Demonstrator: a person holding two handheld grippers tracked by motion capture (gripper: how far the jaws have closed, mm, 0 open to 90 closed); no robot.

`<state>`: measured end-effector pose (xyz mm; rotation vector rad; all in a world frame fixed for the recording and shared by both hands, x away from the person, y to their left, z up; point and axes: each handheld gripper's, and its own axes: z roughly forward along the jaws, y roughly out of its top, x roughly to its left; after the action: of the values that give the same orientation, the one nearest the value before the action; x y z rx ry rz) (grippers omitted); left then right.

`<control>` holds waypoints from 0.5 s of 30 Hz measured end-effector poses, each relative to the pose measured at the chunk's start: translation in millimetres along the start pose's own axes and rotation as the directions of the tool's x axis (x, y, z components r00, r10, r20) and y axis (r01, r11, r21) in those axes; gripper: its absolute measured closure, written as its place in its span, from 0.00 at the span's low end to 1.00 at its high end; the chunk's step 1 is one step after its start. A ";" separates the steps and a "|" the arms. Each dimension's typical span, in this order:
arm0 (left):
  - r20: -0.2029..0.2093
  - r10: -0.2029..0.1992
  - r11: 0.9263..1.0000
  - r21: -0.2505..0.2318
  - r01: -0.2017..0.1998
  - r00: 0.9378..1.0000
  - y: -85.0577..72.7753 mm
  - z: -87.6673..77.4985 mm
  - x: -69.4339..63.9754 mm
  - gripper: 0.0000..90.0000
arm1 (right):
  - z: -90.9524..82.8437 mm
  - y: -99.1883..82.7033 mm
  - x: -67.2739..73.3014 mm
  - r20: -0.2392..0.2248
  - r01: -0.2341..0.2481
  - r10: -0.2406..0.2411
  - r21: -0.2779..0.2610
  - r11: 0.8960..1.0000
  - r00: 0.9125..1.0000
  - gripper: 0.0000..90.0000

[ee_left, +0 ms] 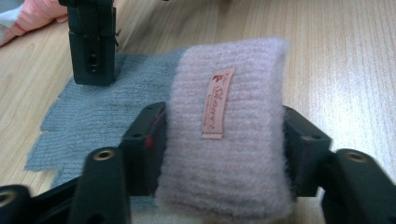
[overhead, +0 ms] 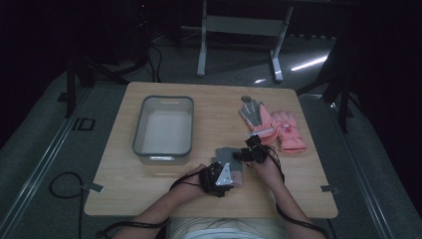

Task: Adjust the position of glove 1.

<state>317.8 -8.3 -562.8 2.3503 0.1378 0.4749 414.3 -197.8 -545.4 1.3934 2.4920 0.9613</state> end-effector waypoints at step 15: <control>0.091 -0.079 0.996 -0.026 0.082 0.993 -4.5 -5.0 19.4 0.70 | 13.7 8.4 8.2 -0.154 -0.076 0.077 0.013 0.997 0.985 0.77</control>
<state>334.1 2.7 -556.6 2.3222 0.1812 0.3295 421.2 -181.7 -549.8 1.4802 2.5689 1.1171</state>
